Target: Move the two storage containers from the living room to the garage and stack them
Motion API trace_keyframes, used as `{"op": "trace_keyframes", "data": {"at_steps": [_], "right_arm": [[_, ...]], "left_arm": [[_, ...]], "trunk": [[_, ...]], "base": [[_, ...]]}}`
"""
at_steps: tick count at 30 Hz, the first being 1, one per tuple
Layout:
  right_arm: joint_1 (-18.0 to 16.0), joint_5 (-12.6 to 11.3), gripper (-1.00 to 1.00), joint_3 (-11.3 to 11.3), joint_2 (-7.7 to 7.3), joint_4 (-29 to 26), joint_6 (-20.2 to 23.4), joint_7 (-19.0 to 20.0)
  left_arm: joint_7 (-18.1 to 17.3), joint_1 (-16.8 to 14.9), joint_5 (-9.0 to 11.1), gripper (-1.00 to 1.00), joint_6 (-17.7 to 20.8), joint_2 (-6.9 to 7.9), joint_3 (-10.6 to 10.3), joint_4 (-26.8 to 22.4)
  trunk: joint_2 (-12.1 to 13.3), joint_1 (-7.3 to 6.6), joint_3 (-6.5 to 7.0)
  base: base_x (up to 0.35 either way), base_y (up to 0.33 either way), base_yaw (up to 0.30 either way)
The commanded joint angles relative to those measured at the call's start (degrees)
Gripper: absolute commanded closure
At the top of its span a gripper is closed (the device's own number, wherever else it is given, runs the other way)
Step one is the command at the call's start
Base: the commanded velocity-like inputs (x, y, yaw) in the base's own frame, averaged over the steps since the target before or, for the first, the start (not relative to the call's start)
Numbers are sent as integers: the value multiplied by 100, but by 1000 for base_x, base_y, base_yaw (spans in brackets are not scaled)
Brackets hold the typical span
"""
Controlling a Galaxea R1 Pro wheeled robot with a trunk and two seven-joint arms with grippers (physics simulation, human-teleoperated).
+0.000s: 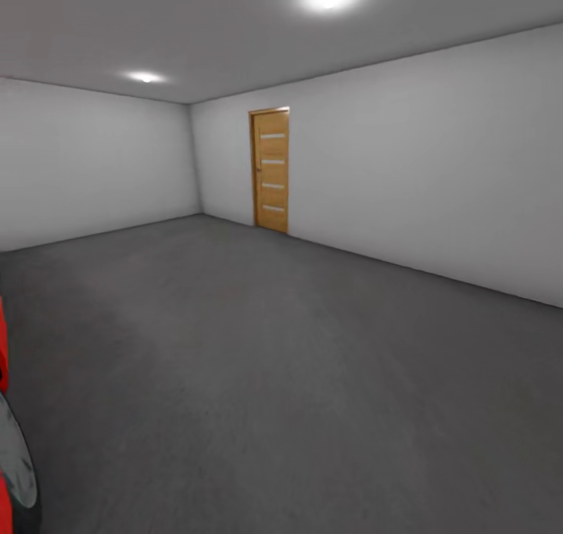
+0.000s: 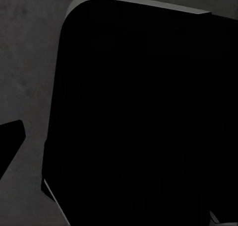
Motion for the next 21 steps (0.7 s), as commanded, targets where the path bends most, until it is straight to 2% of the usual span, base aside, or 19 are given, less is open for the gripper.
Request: {"op": "trace_keyframes", "data": {"at_steps": [1,7,21], "right_arm": [[-1,48,-100,-7,-1,-1,-13,-1],[-1,23,-100,-16,0,-1,-8,-1],[0,67,-100,49,-50,-1,-2,2]], "left_arm": [[4,-1,33,-100,-13,-2,1,-2],[1,-1,40,-100,20,-1,1,-5],[0,-1,33,-100,46,-1,1,-9]], "trunk": [[-2,3,-5],[-2,3,-5],[-2,3,-5]], "base": [[322,0,269],[322,0,106],[322,0,3]]}}
